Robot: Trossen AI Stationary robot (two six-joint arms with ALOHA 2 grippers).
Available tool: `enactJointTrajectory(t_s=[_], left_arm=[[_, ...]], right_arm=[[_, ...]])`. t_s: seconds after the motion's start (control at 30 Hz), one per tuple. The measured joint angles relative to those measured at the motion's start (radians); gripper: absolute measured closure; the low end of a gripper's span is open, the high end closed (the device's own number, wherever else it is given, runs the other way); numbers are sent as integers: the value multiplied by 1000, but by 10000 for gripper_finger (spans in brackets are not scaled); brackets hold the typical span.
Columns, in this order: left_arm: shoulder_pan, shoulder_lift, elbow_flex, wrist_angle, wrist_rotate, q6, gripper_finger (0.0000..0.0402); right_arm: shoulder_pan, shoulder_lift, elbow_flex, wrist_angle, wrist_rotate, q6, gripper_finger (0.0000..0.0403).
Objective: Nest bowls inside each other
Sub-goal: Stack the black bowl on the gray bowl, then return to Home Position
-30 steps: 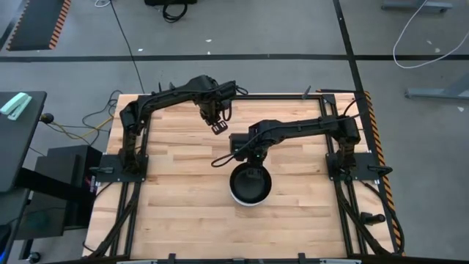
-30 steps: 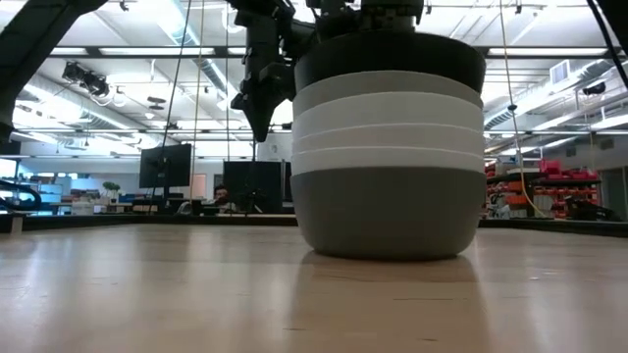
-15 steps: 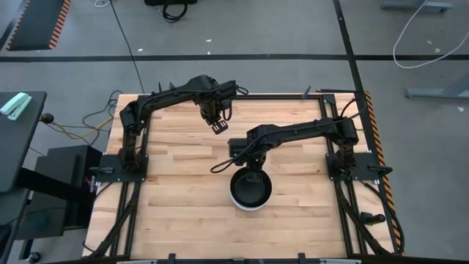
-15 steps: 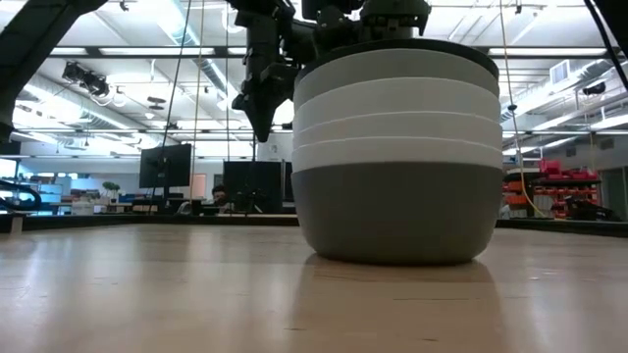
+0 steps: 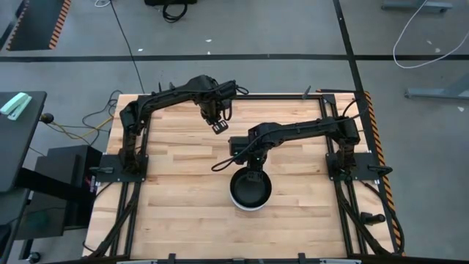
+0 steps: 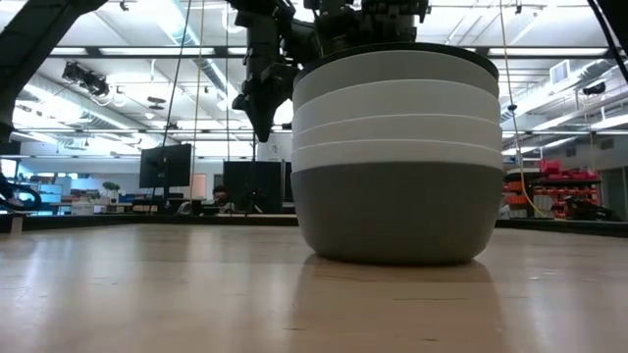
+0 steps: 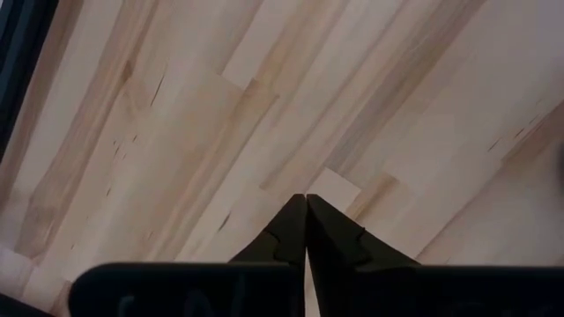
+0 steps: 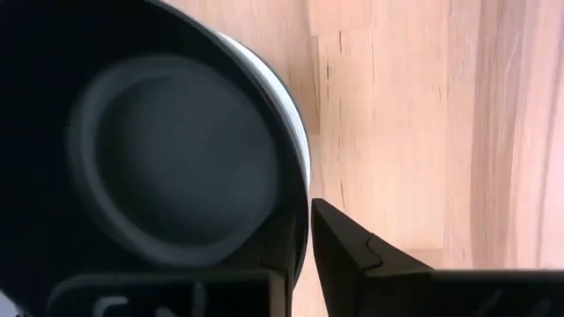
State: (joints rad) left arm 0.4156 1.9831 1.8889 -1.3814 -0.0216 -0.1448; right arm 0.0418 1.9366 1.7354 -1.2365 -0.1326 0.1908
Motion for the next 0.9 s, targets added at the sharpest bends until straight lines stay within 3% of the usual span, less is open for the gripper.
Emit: enactJointTrajectory(t_s=[0.33, 0.6, 0.73, 0.9], left_arm=[[0, 0, 0, 1, 0, 0, 376], [0, 0, 0, 18, -9, 4, 389], [-2, 0, 0, 25, -19, -63, 386], [-14, 0, 0, 24, -20, -131, 374]], right_arm=[[1, -102, 13, -61, 0, 32, 355], [22, -383, 12, -34, 43, 104, 354], [67, -541, 12, 30, 126, 157, 354], [131, -720, 12, 77, 139, 184, 354]])
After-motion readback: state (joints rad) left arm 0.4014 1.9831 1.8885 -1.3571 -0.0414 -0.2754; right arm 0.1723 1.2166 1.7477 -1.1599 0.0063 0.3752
